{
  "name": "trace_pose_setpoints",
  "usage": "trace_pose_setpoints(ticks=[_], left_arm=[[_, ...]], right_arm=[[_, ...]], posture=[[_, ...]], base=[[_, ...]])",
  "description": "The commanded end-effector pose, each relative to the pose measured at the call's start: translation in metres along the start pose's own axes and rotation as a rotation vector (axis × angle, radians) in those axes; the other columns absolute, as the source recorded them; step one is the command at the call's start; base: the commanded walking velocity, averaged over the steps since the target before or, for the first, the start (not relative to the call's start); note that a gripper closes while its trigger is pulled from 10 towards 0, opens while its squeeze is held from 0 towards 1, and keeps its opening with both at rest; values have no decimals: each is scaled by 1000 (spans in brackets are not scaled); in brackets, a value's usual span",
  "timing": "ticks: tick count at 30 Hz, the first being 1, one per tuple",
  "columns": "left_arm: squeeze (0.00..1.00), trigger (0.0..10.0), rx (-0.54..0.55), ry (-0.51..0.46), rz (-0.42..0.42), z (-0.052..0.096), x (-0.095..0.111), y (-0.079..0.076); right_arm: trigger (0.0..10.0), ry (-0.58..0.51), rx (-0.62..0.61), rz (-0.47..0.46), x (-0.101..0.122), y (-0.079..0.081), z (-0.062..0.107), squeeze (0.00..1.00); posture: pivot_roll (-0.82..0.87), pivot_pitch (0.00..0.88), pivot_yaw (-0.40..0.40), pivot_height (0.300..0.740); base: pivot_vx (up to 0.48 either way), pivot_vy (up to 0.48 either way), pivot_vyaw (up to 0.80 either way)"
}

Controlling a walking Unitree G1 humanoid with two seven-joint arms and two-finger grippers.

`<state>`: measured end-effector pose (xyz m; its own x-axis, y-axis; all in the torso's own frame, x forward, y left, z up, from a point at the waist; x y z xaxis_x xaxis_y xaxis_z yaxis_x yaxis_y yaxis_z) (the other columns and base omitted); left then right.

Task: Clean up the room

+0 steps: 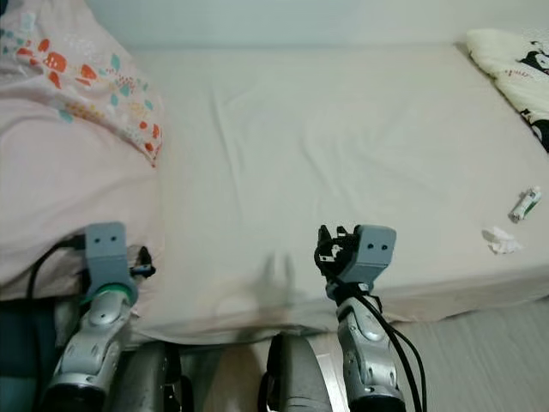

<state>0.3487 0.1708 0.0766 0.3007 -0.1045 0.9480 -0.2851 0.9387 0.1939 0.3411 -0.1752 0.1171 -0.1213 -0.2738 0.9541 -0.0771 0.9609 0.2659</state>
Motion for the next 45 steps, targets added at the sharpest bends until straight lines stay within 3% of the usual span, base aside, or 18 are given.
trace_pose_setpoints(ticks=[1,2,3,4,12,15,17,19,20,22,27,31,35,36,38,41,43,45], left_arm=[[0,9137,-51,49,16,1,-15,-11],[0,9137,-51,49,16,1,-15,-11],[0,706,-66,51,8,1,-17,-14],[0,0,-67,39,0,1,-17,-16],[0,0,69,-93,-92,-3,2,4],[0,0,90,-115,-94,-7,6,6],[0,0,93,-117,-93,-8,7,6],[0,0,94,-116,-88,-9,7,5],[0,0,94,-116,-88,-9,7,5],[0,0,88,-118,-86,-10,7,4],[0,0,82,-126,-90,-10,7,2],[0,0,43,-126,-85,-10,6,-5],[0,0,-121,-140,-70,-5,13,-25],[0,0,-294,-172,-55,8,32,-33],[0,0,-294,-172,-55,8,32,-33],[0,0,-341,-173,-21,19,52,-18],[0,0,-337,-141,134,29,76,10],[0,0,-345,-142,165,32,81,13]], right_arm=[[10000,19,-12,-9,-4,-2,3,0],[10000,19,-12,-9,-4,-2,3,0],[10000,17,-14,-10,-4,-3,3,0],[10000,16,-17,-10,-3,-3,4,0],[10000,34,61,-37,-4,6,5,0],[10000,194,445,5,-10,44,26,0],[10000,235,514,20,-12,49,33,0],[10000,400,683,209,-21,41,62,0],[10000,400,683,209,-21,41,62,0],[10000,541,800,354,-26,29,87,0],[10000,585,818,409,-19,18,96,0],[10000,535,770,418,5,10,86,0],[10000,441,729,392,27,12,72,0],[10000,386,704,380,36,14,64,0],[10000,386,704,380,36,14,64,0],[10000,367,685,376,37,14,60,0],[10000,370,675,374,32,12,57,0],[10000,370,673,375,31,12,57,0]], posture=[[-48,212,0,626],[-48,212,0,626],[-48,212,0,626],[-48,212,0,626],[-45,218,2,626],[-50,216,1,626],[-50,216,1,626],[-57,215,-6,626],[-57,215,-6,626],[-66,218,-3,626],[-66,218,-3,626],[-70,219,0,626],[-68,218,7,626],[-42,219,27,626],[-42,219,27,626],[-29,220,34,626],[-20,220,40,626],[-20,220,40,626]], base=[[0,0,0],[0,0,0],[0,0,0],[0,0,0],[0,0,0],[0,0,0],[0,0,0],[0,0,0],[0,0,0],[0,0,0],[0,0,0],[0,0,0],[0,0,0],[0,0,0],[0,0,0],[0,0,0],[0,0,0],[0,0,0]])
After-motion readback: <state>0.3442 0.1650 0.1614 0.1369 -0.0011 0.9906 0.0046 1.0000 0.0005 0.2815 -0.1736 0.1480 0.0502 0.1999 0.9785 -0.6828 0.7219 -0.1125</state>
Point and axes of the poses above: a point about 5 cm out from each wrist's last joint towards the gripper, its own z axis pointing back from the gripper into the wrist, its own x axis along the axis of the wrist's last joint, y = z × x, the point moved 4 cm from there along -z, pointing out of the wrist towards the gripper, and after that the axes turned 6 degrees about -z, right-handed, at the moved point
